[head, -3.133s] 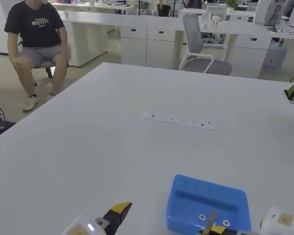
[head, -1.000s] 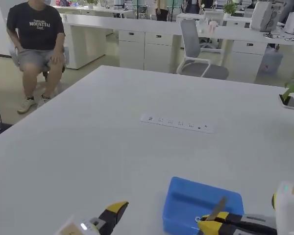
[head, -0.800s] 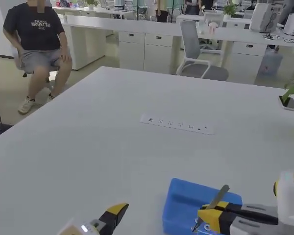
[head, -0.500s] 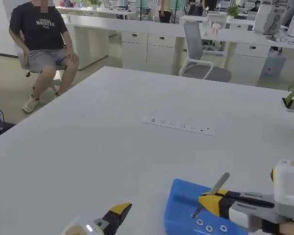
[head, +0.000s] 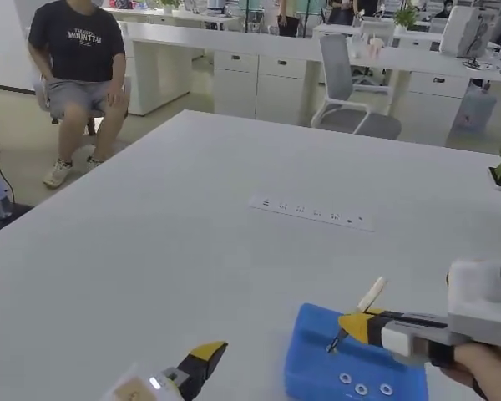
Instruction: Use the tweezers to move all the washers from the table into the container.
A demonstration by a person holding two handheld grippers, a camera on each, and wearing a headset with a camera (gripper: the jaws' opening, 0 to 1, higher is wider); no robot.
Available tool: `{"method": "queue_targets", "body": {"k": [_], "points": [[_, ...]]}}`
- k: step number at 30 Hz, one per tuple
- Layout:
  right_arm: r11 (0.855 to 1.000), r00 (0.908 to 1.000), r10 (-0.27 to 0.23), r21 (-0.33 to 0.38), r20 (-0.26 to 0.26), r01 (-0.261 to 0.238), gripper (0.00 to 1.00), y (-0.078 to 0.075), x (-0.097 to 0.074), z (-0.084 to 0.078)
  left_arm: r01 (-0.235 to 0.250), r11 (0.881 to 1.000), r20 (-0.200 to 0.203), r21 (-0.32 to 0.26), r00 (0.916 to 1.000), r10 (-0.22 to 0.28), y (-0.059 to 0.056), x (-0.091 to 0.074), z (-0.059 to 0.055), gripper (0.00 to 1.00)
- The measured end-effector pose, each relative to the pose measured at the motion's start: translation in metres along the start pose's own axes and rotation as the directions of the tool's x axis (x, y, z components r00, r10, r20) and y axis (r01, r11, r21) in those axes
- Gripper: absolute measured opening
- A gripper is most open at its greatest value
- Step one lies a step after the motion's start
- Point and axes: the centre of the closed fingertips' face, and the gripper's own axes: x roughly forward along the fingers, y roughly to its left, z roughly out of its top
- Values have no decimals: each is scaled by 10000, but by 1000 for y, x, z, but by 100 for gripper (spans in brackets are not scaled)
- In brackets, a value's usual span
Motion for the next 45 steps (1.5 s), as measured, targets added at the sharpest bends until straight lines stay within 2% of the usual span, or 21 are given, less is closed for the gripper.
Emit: {"method": "queue_targets", "body": {"k": [6, 14, 20, 24, 29, 33, 36, 45], "points": [[9996, 9986, -209, -180, -493, 200, 3, -4, 8, -10, -35, 10000, 21, -43, 10000, 35, 1, -1, 0, 87], [9977, 9920, -532, -472, -1145, 480, 3, -10, 19, -24, 16, 10000, -53, -26, 10000, -16, 2, 0, -3, 86], [9892, 9835, -946, -1256, -1541, 755, 3, -18, 26, -33, 76, 10000, -109, -12, 9999, -77, 2, 0, -5, 86], [9804, 9842, -942, -1857, -1500, 656, 3, -17, 30, -35, 80, 10000, -115, -3, 9999, -80, 2, 0, -5, 86], [9749, 9789, -1077, -2116, -1736, 697, 3, -20, 32, -41, 107, 9999, -169, -5, 9998, -107, 1, 1, -5, 86], [9668, 9814, -1004, -2488, -1637, 574, 3, -24, 32, -43, 46, 10000, -104, -38, 9999, -46, 2, 0, -4, 86], [9587, 9825, -977, -2798, -1584, 502, 3, -21, 32, -44, 65, 10000, -152, 0, 9999, -65, 2, 0, -5, 86], [9553, 9845, -1019, -2900, -1429, 568, 5, -17, 33, -43, 155, 9999, -153, -14, 9998, -156, 1, 1, -6, 86]]}}
